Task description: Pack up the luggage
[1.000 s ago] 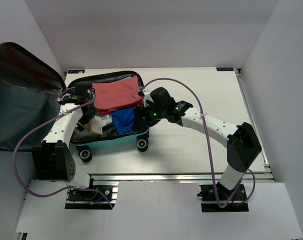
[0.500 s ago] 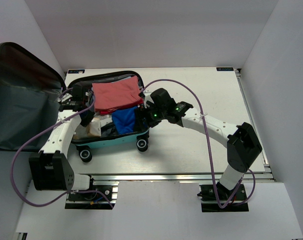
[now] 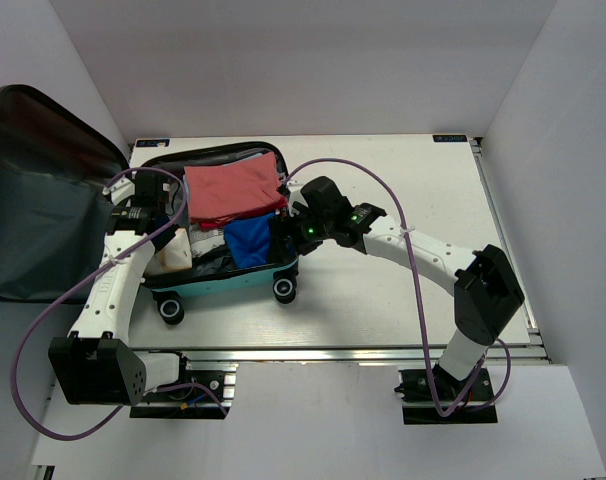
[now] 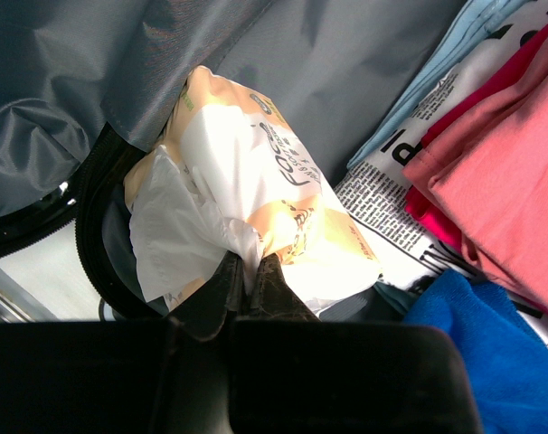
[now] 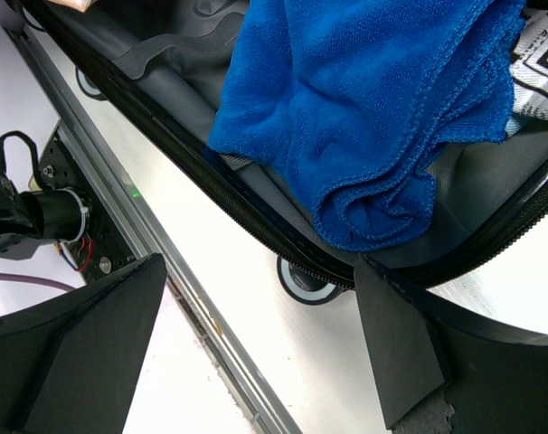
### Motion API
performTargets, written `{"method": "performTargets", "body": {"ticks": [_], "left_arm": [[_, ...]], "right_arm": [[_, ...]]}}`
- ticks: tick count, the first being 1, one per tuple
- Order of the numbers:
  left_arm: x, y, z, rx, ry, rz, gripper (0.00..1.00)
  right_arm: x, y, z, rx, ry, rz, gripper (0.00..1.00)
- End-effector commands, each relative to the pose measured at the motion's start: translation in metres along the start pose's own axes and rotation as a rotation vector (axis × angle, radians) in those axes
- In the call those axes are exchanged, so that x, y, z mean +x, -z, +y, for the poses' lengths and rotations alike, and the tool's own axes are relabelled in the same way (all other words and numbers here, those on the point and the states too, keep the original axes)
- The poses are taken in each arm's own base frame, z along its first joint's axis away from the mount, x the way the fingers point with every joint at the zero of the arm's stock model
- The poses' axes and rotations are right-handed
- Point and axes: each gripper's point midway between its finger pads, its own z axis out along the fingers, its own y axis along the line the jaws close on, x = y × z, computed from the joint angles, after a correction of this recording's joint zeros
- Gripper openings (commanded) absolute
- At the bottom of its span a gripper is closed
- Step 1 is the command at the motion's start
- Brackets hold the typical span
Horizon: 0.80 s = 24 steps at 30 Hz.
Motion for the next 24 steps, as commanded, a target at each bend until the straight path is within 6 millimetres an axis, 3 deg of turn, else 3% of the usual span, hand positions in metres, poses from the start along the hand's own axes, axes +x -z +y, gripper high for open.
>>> {"method": "performTargets", "body": {"ticks": [1, 4, 7, 11, 14, 18, 20, 22, 24], "left_arm": [[-0.016, 0.001, 0.016, -0.064, -0.067, -0.077, 0.0], [-0.015, -0.001, 0.007, -0.018, -0.088, -0.067, 0.0], [-0.024, 0.007, -0.033, 0.191, -0.159, -0.096, 0.0], [-0.067, 0.029, -0.054, 0.284, -0.273, -0.245, 0.0], [-0.083, 0.038, -0.069, 0.342, -0.437, -0.291, 0.0], [-0.077, 0.041, -0.08, 0.443, -0.658, -0.339, 0.0], [-0.062, 0.053, -0.087, 0.574, -0.769, -0.384, 0.0], [-0.06, 0.068, -0.08, 0.612, -0.814, -0.453, 0.0], [-0.043, 0.066, -0.079, 0.662, -0.854, -0.443, 0.0]], "right_arm": [[-0.011, 0.006, 0.003, -0.004, 0.013, -0.03, 0.89], [-0.011, 0.005, 0.004, -0.009, 0.011, -0.03, 0.89], [-0.009, 0.002, 0.005, -0.016, 0.012, -0.021, 0.89], [-0.009, 0.002, 0.005, -0.016, 0.009, -0.021, 0.89], [-0.011, 0.001, 0.006, -0.026, 0.013, -0.022, 0.89], [-0.013, -0.001, 0.006, -0.03, 0.017, -0.024, 0.89], [-0.011, -0.004, 0.005, -0.031, 0.021, -0.016, 0.89], [-0.011, -0.005, 0.006, -0.034, 0.026, -0.013, 0.89], [-0.011, -0.006, 0.005, -0.034, 0.031, -0.012, 0.89]]}}
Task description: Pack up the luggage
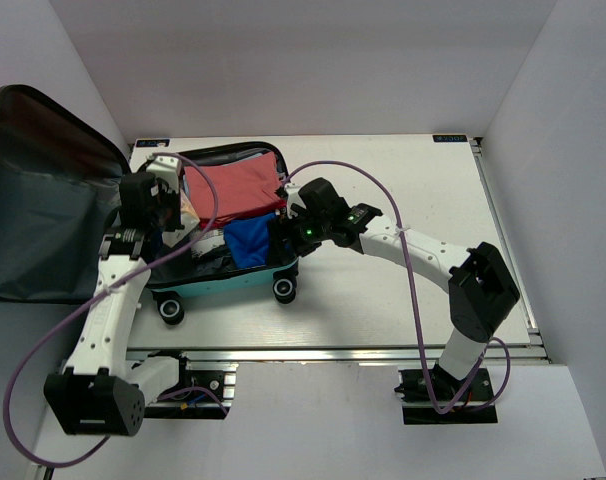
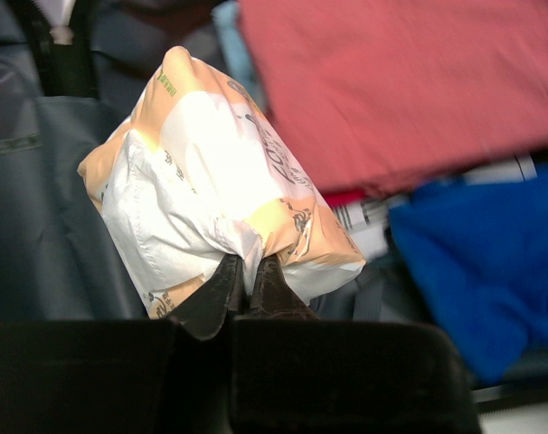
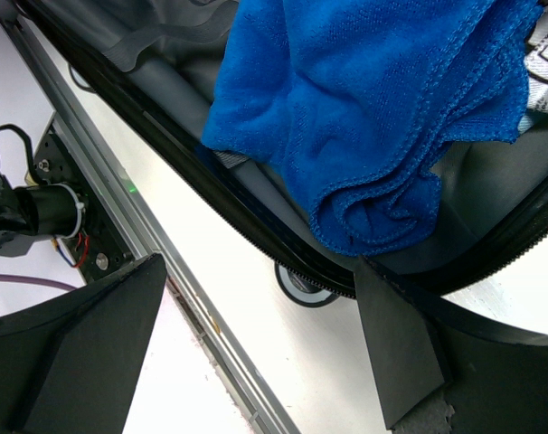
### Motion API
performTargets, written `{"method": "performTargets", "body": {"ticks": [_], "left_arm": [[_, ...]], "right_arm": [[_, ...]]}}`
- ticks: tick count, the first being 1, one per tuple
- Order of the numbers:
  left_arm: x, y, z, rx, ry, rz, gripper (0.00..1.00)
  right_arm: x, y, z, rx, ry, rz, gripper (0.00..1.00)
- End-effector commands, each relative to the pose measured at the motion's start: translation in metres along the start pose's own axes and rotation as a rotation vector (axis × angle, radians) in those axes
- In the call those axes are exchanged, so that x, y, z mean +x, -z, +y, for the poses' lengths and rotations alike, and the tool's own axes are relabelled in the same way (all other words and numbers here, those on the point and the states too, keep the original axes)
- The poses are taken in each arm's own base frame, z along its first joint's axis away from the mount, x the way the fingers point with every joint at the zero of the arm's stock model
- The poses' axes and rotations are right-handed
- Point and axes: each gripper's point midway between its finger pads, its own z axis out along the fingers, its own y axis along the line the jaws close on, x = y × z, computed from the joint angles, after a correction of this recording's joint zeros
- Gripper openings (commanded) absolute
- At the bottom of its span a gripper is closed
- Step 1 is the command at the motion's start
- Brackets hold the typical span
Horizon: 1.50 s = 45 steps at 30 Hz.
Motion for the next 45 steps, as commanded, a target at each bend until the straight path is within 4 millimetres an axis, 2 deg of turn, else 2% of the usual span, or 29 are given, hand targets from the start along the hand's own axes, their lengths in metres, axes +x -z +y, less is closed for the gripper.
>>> {"method": "performTargets", "body": {"ticks": [1, 4, 6, 10, 12, 13, 17, 18, 19, 22, 27, 31, 34, 35, 38, 39, 43, 44, 45], "left_arm": [[-0.019, 0.02, -0.015, 0.122, -0.186, -0.144, 0.0], [0.002, 0.016, -0.031, 0.237, -0.244, -0.047, 0.0], [0.027, 0.005, -0.03, 0.249, -0.279, 0.084, 0.0], [0.032, -0.004, -0.035, 0.274, -0.287, 0.106, 0.0], [0.056, -0.01, -0.028, 0.24, -0.292, 0.193, 0.0], [0.063, -0.012, -0.018, 0.172, -0.315, 0.218, 0.0], [0.068, -0.008, 0.008, 0.046, -0.378, 0.192, 0.0], [0.072, -0.006, 0.011, 0.032, -0.404, 0.193, 0.0], [0.085, -0.002, 0.014, 0.033, -0.466, 0.2, 0.0], [0.1, 0.004, 0.013, 0.045, -0.558, 0.149, 0.0], [0.095, 0.006, 0.007, 0.057, -0.655, -0.033, 0.0], [0.075, 0.007, 0.007, 0.012, -0.668, -0.162, 0.0], [0.085, -0.006, 0.006, 0.026, -0.693, -0.129, 0.0], [0.082, -0.008, 0.006, 0.029, -0.694, -0.122, 0.0], [0.093, -0.027, 0.006, 0.048, -0.692, -0.063, 0.0], [0.089, -0.031, 0.006, 0.041, -0.699, -0.077, 0.0], [0.095, -0.046, 0.01, 0.038, -0.691, -0.039, 0.0], [0.089, -0.047, 0.01, 0.034, -0.673, -0.04, 0.0], [0.096, -0.05, 0.015, 0.032, -0.664, 0.009, 0.0]], "right_arm": [[-0.017, 0.001, 0.006, -0.022, 0.039, -0.037, 0.89], [-0.017, -0.003, 0.006, -0.029, 0.043, -0.027, 0.89], [-0.016, -0.004, 0.007, -0.03, 0.04, -0.014, 0.89], [-0.016, -0.002, 0.006, -0.03, 0.042, -0.019, 0.89], [-0.016, -0.002, 0.006, -0.028, 0.046, -0.021, 0.89], [-0.017, -0.002, 0.006, -0.028, 0.046, -0.021, 0.89], [-0.018, -0.004, 0.004, -0.019, 0.045, -0.001, 0.89], [-0.018, -0.006, 0.004, -0.019, 0.046, 0.001, 0.89], [-0.02, -0.006, 0.005, -0.021, 0.05, -0.003, 0.89], [-0.022, -0.007, 0.005, -0.025, 0.048, 0.0, 0.89], [-0.018, -0.011, 0.007, -0.04, 0.036, 0.02, 0.89], [-0.019, -0.013, 0.009, -0.06, 0.025, 0.024, 0.89], [-0.021, -0.011, 0.011, -0.057, 0.028, 0.018, 0.89], [-0.021, -0.009, 0.009, -0.051, 0.028, 0.014, 0.89], [-0.023, -0.005, 0.01, -0.036, 0.037, -0.004, 0.89], [-0.024, -0.005, 0.008, -0.032, 0.038, -0.007, 0.89], [-0.027, 0.001, 0.009, -0.024, 0.05, -0.012, 0.89], [-0.028, 0.002, 0.008, -0.017, 0.053, -0.015, 0.89], [-0.028, 0.004, 0.007, -0.013, 0.054, -0.021, 0.89]]}}
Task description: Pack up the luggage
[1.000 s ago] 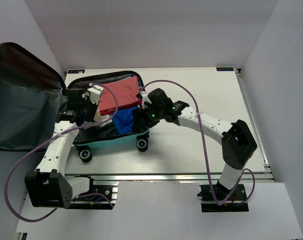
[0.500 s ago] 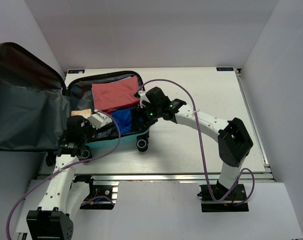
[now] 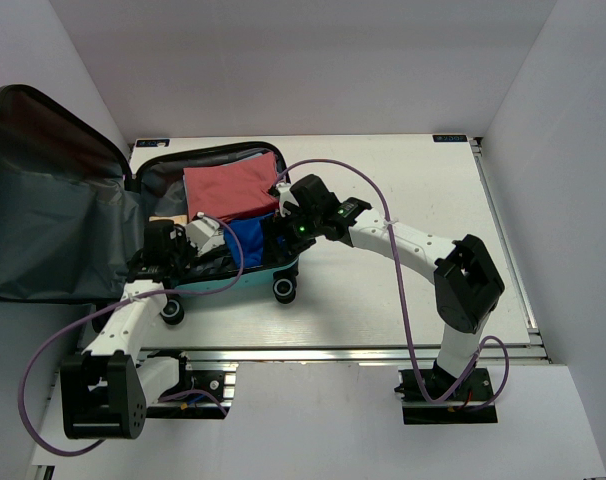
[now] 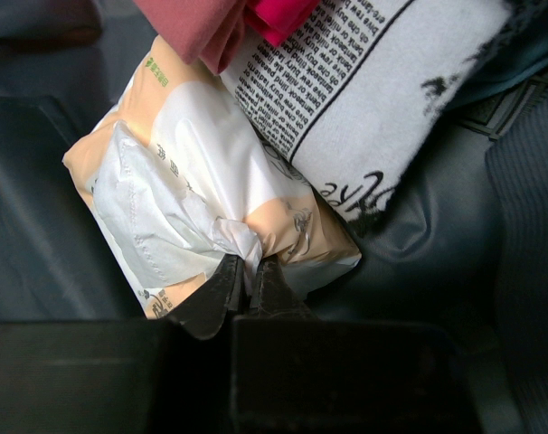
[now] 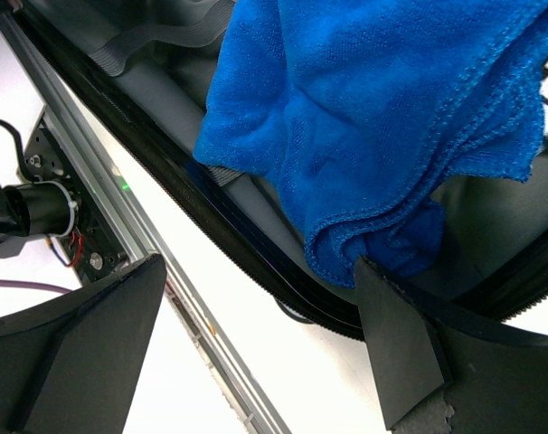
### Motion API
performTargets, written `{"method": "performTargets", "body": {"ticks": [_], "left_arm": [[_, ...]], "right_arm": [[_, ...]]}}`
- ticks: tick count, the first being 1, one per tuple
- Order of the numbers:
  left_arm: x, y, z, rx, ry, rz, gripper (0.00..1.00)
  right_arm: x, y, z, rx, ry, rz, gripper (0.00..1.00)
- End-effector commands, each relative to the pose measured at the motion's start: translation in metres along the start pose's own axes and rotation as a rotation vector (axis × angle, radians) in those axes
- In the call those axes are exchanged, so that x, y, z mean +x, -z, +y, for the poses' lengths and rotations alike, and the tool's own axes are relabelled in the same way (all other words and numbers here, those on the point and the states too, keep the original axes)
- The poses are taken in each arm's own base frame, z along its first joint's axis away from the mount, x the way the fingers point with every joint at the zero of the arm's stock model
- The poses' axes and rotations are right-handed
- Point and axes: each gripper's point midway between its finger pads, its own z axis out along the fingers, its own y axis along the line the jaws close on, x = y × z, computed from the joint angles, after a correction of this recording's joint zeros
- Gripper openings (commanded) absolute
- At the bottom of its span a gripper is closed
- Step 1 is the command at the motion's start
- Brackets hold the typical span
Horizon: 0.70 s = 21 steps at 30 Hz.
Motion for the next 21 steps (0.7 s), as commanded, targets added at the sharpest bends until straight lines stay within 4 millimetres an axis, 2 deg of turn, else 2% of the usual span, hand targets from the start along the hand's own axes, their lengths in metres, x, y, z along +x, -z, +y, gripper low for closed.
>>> {"method": "performTargets", "body": {"ticks": [1, 2, 4, 5, 6, 7, 9, 12, 13, 15, 16, 17, 19, 20, 21], "left_arm": [[-0.024, 0.001, 0.035, -0.081, 0.022, -0.039, 0.0], [-0.026, 0.001, 0.036, -0.07, 0.037, -0.028, 0.05], [-0.033, 0.006, 0.041, -0.037, 0.046, -0.005, 0.26], [-0.036, 0.009, 0.042, -0.033, 0.064, -0.004, 0.46], [-0.042, 0.013, 0.049, -0.044, 0.075, -0.009, 0.75], [-0.043, 0.017, 0.053, -0.063, 0.082, -0.01, 0.98], [-0.048, 0.022, 0.057, -0.067, 0.097, -0.021, 0.98], [-0.069, 0.041, 0.071, -0.098, 0.156, -0.084, 0.98], [-0.081, 0.053, 0.084, -0.138, 0.191, -0.117, 0.98], [-0.093, 0.068, 0.101, -0.201, 0.364, -0.139, 0.98], [-0.112, 0.087, 0.127, -0.274, 0.439, -0.186, 0.98], [-0.102, 0.091, 0.137, -0.346, 0.592, -0.116, 0.98], [-0.102, 0.102, 0.151, -0.405, 0.738, -0.049, 0.98], [-0.1, 0.113, 0.163, -0.465, 0.873, 0.039, 0.98], [-0.092, 0.118, 0.168, -0.524, 0.94, 0.113, 0.98]], "right_arm": [[-0.027, 0.025, 0.012, 0.002, 0.056, -0.083, 0.89], [-0.026, 0.026, 0.011, 0.006, 0.06, -0.085, 0.89], [-0.028, 0.029, 0.013, 0.007, 0.067, -0.096, 0.89], [-0.028, 0.03, 0.014, 0.005, 0.069, -0.096, 0.89], [-0.028, 0.031, 0.013, 0.004, 0.069, -0.101, 0.89], [-0.028, 0.032, 0.015, 0.0, 0.071, -0.102, 0.89], [-0.028, 0.033, 0.014, -0.002, 0.069, -0.106, 0.89], [-0.028, 0.037, 0.017, -0.005, 0.075, -0.113, 0.89], [-0.029, 0.039, 0.017, -0.005, 0.079, -0.121, 0.89], [-0.032, 0.042, 0.017, -0.002, 0.085, -0.133, 0.89], [-0.033, 0.045, 0.017, 0.002, 0.086, -0.14, 0.89], [-0.034, 0.046, 0.019, 0.001, 0.086, -0.143, 0.89], [-0.037, 0.05, 0.016, 0.012, 0.081, -0.152, 0.89], [-0.036, 0.051, 0.012, 0.023, 0.074, -0.149, 0.89], [-0.037, 0.053, 0.01, 0.032, 0.069, -0.151, 0.89]]}}
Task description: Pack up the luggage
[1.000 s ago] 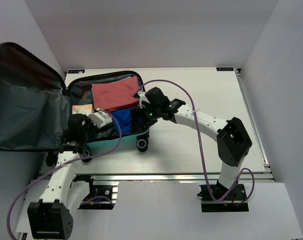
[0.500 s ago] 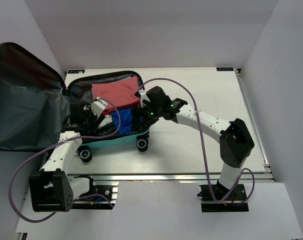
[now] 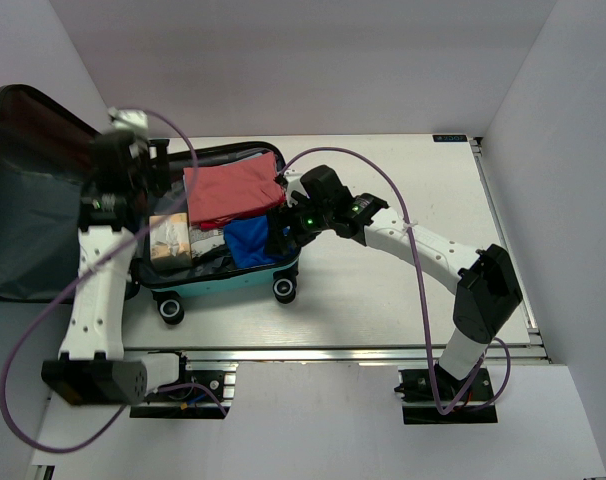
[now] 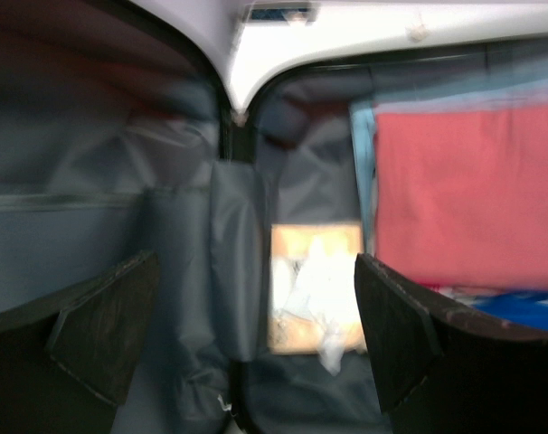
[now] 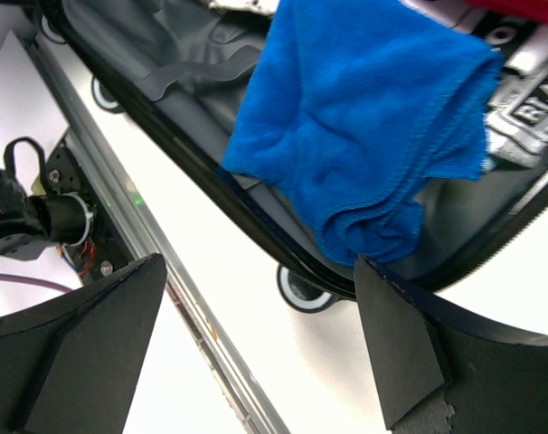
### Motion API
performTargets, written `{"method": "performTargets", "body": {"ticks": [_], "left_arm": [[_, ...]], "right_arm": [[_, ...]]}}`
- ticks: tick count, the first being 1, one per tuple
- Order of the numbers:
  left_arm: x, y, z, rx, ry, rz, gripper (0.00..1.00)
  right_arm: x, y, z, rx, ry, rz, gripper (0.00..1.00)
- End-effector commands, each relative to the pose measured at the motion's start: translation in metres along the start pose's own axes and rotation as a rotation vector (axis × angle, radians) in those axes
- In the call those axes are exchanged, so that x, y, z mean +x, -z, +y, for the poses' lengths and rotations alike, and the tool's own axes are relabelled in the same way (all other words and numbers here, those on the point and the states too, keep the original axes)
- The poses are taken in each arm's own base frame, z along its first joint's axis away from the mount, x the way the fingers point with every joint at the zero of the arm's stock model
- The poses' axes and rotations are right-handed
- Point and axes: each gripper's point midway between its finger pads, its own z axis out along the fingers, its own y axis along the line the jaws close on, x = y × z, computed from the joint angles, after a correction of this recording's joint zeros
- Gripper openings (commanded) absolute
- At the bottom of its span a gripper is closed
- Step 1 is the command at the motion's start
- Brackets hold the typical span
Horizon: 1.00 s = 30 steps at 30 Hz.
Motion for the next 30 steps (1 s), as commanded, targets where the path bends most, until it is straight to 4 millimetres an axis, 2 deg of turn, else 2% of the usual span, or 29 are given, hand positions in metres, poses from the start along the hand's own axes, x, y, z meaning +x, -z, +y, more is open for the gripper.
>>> {"method": "performTargets", "body": {"ticks": [1, 2, 3, 4, 6, 7, 8, 9, 11, 12, 13, 14, 15, 16, 18, 19, 20, 21, 22, 24, 27, 28, 30], "left_arm": [[-0.02, 0.029, 0.05, -0.347, 0.444, 0.127, 0.98], [0.016, 0.022, 0.063, -0.511, 0.332, 0.329, 0.98], [0.013, 0.027, 0.073, -0.608, 0.305, 0.346, 0.98], [0.009, 0.03, 0.079, -0.668, 0.353, 0.326, 0.98], [-0.012, 0.03, 0.068, -0.521, 0.465, 0.282, 0.98], [-0.023, 0.033, 0.07, -0.496, 0.46, 0.242, 0.98], [-0.044, 0.032, 0.07, -0.459, 0.5, 0.157, 0.98], [-0.056, 0.043, 0.081, -0.485, 0.519, 0.099, 0.98], [-0.067, 0.063, 0.107, -0.601, 0.486, 0.053, 0.98], [-0.075, 0.08, 0.126, -0.688, 0.467, 0.014, 0.98], [-0.084, 0.089, 0.139, -0.735, 0.394, -0.008, 0.98], [-0.087, 0.097, 0.149, -0.792, 0.36, -0.021, 0.98], [-0.081, 0.113, 0.16, -0.891, 0.316, -0.015, 0.98], [-0.091, 0.12, 0.167, -0.92, 0.288, -0.049, 0.98], [-0.092, 0.134, 0.172, -0.918, 0.264, -0.08, 0.98], [-0.099, 0.142, 0.178, -0.937, 0.296, -0.13, 0.98], [-0.101, 0.151, 0.182, -0.954, 0.301, -0.152, 0.98], [-0.091, 0.158, 0.189, -1.013, 0.215, -0.088, 0.98], [-0.101, 0.175, 0.197, -1.037, 0.261, -0.168, 0.98], [-0.104, 0.184, 0.201, -1.052, 0.213, -0.186, 0.98], [-0.109, 0.176, 0.198, -1.021, 0.152, -0.18, 0.98], [-0.107, 0.161, 0.193, -0.995, 0.1, -0.16, 0.98], [-0.104, 0.149, 0.19, -1.007, 0.052, -0.133, 0.98]], "right_arm": [[-0.013, 0.018, -0.007, 0.046, 0.014, -0.053, 0.89], [-0.014, 0.019, -0.011, 0.064, 0.014, -0.059, 0.89], [-0.015, 0.022, -0.013, 0.075, 0.021, -0.065, 0.89], [-0.017, 0.025, -0.023, 0.117, 0.013, -0.077, 0.89], [-0.019, 0.031, -0.033, 0.169, -0.002, -0.09, 0.89], [-0.022, 0.036, -0.044, 0.214, -0.014, -0.103, 0.89], [-0.019, 0.038, -0.05, 0.238, -0.022, -0.1, 0.89], [-0.02, 0.04, -0.052, 0.246, -0.026, -0.108, 0.89], [-0.02, 0.043, -0.058, 0.254, -0.041, -0.112, 0.89], [-0.021, 0.043, -0.06, 0.25, -0.046, -0.113, 0.89], [-0.021, 0.043, -0.06, 0.247, -0.048, -0.111, 0.89], [-0.022, 0.041, -0.061, 0.242, -0.053, -0.109, 0.89], [-0.024, 0.041, -0.061, 0.232, -0.057, -0.111, 0.89], [-0.024, 0.039, -0.06, 0.225, -0.058, -0.103, 0.89], [-0.024, 0.035, -0.063, 0.223, -0.079, -0.083, 0.89], [-0.025, 0.035, -0.062, 0.216, -0.081, -0.079, 0.89], [-0.023, 0.032, -0.063, 0.209, -0.093, -0.066, 0.89], [-0.021, 0.031, -0.062, 0.203, -0.097, -0.06, 0.89], [-0.02, 0.03, -0.062, 0.2, -0.102, -0.057, 0.89], [-0.019, 0.028, -0.061, 0.187, -0.109, -0.051, 0.89], [-0.019, 0.027, -0.06, 0.178, -0.117, -0.049, 0.89], [-0.018, 0.026, -0.059, 0.174, -0.118, -0.045, 0.89], [-0.015, 0.026, -0.06, 0.174, -0.125, -0.038, 0.89]]}}
